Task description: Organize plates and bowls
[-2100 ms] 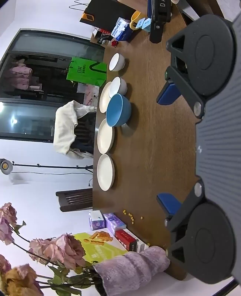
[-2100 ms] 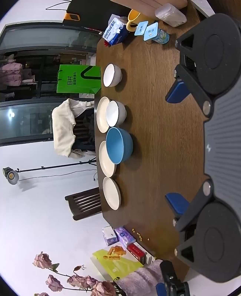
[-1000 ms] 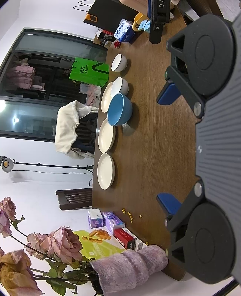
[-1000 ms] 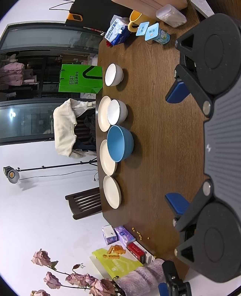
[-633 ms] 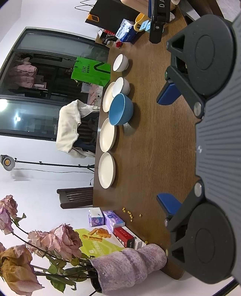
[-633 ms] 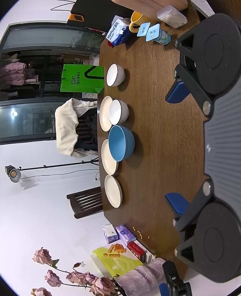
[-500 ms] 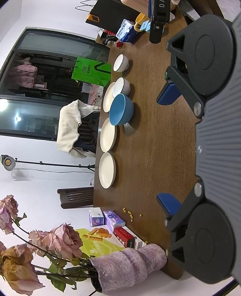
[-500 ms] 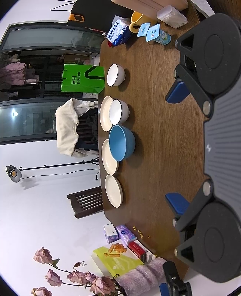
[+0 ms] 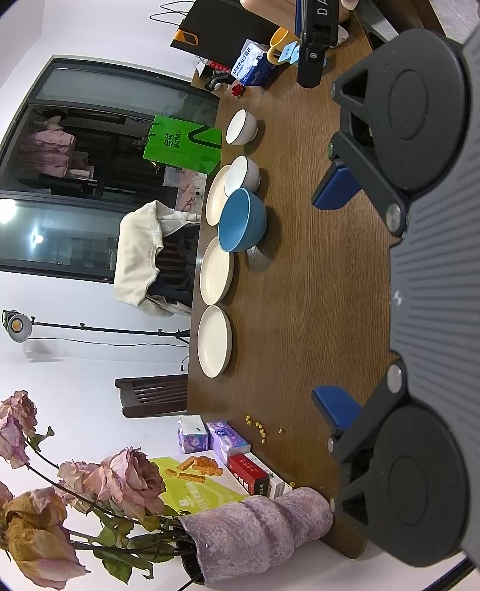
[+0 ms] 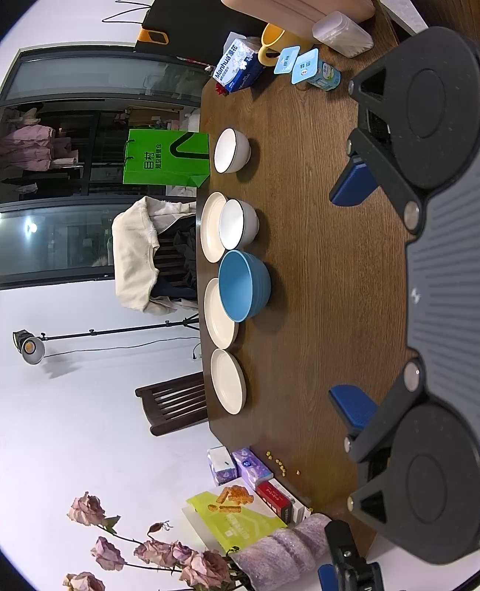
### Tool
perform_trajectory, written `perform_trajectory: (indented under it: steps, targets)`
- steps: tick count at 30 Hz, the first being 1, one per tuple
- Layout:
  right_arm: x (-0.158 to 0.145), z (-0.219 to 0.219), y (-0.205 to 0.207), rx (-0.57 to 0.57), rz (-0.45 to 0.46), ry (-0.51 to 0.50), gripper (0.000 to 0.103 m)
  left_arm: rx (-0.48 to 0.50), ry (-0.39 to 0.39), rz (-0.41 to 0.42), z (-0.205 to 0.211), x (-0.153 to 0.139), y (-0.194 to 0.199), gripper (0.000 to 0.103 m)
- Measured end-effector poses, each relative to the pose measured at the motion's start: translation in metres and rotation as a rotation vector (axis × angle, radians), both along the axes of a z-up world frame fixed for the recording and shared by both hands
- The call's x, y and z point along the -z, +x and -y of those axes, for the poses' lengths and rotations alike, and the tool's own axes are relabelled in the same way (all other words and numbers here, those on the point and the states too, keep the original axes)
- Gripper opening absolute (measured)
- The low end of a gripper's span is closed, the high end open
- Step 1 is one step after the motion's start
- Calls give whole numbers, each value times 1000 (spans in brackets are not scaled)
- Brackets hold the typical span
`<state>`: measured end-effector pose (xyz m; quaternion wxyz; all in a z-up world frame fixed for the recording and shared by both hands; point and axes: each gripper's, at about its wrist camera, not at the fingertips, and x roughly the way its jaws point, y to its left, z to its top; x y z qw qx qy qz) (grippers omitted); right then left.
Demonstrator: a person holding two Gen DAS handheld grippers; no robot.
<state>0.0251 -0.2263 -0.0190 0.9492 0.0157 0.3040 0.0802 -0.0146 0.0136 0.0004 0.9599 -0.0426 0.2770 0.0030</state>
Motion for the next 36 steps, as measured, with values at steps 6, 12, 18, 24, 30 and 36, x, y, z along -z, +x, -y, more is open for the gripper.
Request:
perform_trajectory:
  steps: [6, 12, 18, 24, 30, 36]
  targets:
    - [1, 0, 0, 0, 0, 0, 103, -1, 0, -1, 0, 0, 0, 103]
    - [0, -2, 0, -1, 1, -3, 103, 0, 0, 0, 0, 0, 0, 103]
    - [-1, -3, 0, -2, 1, -5, 103, -1, -3, 5, -3, -2, -1, 103]
    - [-1, -3, 0, -3, 0, -5, 103, -3, -5, 6, -5, -2, 0, 103]
    - [-2, -7, 1, -7, -2, -7, 103, -8, -6, 6, -9, -2, 1, 103]
    - [0, -13, 7, -22, -8, -13, 103, -14, 4, 6, -12, -2, 4, 103]
